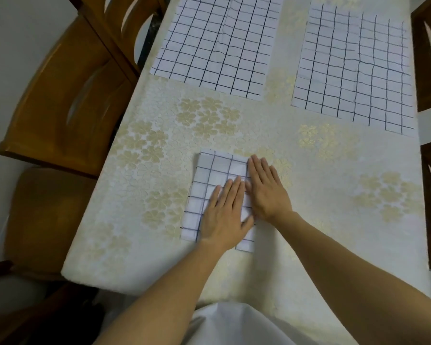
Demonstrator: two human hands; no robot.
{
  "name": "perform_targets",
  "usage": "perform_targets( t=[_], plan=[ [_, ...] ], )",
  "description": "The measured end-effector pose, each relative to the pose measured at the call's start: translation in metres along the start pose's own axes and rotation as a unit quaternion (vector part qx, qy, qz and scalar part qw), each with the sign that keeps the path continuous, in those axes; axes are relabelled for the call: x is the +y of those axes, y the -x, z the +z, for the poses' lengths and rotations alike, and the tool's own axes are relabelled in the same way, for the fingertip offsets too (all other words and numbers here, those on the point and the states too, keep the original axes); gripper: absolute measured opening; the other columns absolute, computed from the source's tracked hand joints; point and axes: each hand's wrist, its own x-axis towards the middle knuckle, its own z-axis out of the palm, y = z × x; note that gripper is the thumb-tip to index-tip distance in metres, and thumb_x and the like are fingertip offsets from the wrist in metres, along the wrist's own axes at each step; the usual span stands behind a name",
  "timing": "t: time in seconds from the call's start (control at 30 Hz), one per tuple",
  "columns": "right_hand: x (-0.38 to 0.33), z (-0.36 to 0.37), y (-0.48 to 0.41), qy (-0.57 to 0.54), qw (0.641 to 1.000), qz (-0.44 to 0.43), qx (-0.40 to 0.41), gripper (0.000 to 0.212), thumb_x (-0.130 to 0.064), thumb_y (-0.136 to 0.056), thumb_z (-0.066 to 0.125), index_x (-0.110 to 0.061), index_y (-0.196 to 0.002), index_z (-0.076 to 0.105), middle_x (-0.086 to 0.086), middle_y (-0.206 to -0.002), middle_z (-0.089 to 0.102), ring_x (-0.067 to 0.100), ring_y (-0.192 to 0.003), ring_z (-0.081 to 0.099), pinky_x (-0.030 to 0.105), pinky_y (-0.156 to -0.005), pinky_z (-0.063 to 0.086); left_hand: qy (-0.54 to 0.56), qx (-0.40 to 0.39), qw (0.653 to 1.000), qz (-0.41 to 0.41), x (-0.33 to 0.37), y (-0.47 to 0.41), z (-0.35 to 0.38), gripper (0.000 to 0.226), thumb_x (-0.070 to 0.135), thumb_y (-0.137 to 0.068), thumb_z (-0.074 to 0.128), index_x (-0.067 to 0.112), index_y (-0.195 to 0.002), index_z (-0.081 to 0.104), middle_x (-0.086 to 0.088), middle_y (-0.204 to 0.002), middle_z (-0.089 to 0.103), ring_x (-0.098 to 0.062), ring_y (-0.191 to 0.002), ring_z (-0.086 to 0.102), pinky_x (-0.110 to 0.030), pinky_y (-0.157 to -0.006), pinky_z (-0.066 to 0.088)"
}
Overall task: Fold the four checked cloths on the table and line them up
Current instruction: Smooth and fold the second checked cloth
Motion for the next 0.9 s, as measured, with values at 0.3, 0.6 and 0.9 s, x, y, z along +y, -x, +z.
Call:
perform_targets(
  t=[0.3, 0.6, 0.9],
  plan=[
    [0.019, -0.02, -0.019, 0.041, 0.997, 0.053, -0.039, 0.063, -0.047, -0.107, 0.008, -0.018, -0.159, -0.015, 0.0, -0.166, -0.022, 0.021, -0.151, -0.025, 0.042, -0.124, -0.012, 0.019, -0.039, 0.997, 0.062, -0.005, 0.009, -0.01, 0.093, 0.085, -0.089, 0.017, 0.032, -0.162, -0.005, -0.003, -0.168, -0.021, -0.027, -0.153, -0.025, -0.051, -0.125, -0.011],
    [-0.048, -0.011, 0.002, -0.045, 0.996, -0.012, 0.073, 0.062, -0.003, -0.102, 0.029, -0.003, -0.158, 0.005, 0.014, -0.168, 0.001, 0.023, -0.155, 0.001, 0.026, -0.122, -0.007, 0.085, 0.062, 0.994, -0.024, -0.048, -0.032, -0.038, 0.067, 0.001, -0.099, 0.027, 0.008, -0.161, 0.005, -0.007, -0.171, 0.005, -0.021, -0.158, -0.002, -0.036, -0.128, -0.003],
    [-0.042, 0.01, -0.007, -0.031, 0.999, 0.025, -0.013, 0.061, -0.034, -0.109, 0.016, -0.006, -0.158, -0.007, 0.009, -0.166, -0.015, 0.02, -0.153, -0.016, 0.036, -0.126, -0.008, 0.025, 0.002, 0.999, -0.047, -0.052, -0.055, -0.032, 0.062, 0.029, -0.109, 0.022, 0.017, -0.159, -0.014, 0.002, -0.17, -0.014, -0.018, -0.156, -0.013, -0.039, -0.128, -0.003]
  ],
)
